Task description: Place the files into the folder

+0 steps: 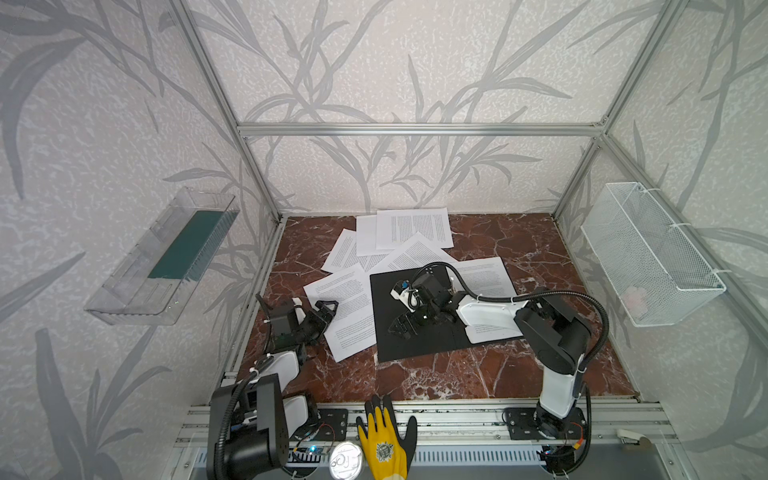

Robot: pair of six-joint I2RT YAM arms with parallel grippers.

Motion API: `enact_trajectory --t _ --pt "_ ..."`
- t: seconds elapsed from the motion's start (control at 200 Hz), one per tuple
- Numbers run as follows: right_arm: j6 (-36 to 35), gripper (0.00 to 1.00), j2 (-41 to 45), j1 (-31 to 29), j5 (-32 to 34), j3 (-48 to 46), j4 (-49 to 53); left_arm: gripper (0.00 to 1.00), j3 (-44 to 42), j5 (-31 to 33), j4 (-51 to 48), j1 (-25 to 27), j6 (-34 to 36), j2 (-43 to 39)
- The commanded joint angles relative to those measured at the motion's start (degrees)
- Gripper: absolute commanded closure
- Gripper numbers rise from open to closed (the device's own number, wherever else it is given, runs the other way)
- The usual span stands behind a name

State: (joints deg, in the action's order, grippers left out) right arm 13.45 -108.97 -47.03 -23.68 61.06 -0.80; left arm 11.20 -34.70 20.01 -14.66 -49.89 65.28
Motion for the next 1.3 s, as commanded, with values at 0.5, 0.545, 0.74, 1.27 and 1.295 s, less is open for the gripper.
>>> enact_trajectory --t 0.5,0.545,0.74,1.27,1.295 --pt "0.74 0.09 -0.13 0.2 -1.63 -0.4 2.54 0.21 -1.85 2.97 -6.7 1.89 -2.55 -11.07" --pt "0.87 0.08 0.53 0.18 -1.63 -0.88 2.23 0.24 -1.8 2.97 -5.7 2.21 -2.67 -10.15" --pt "1.05 0.03 3.52 0.48 -1.15 -2.45 1.6 0.46 -0.99 2.27 -3.25 2.79 -3.27 -6.69" --pt "3.17 0.01 22.28 4.63 8.42 -14.0 -6.0 1.0 5.59 4.19 -16.28 3.32 -2.29 -14.2" --pt "3.18 0.01 22.93 4.79 9.7 -14.34 -5.93 1.0 5.82 4.25 -16.91 3.36 -2.25 -14.78"
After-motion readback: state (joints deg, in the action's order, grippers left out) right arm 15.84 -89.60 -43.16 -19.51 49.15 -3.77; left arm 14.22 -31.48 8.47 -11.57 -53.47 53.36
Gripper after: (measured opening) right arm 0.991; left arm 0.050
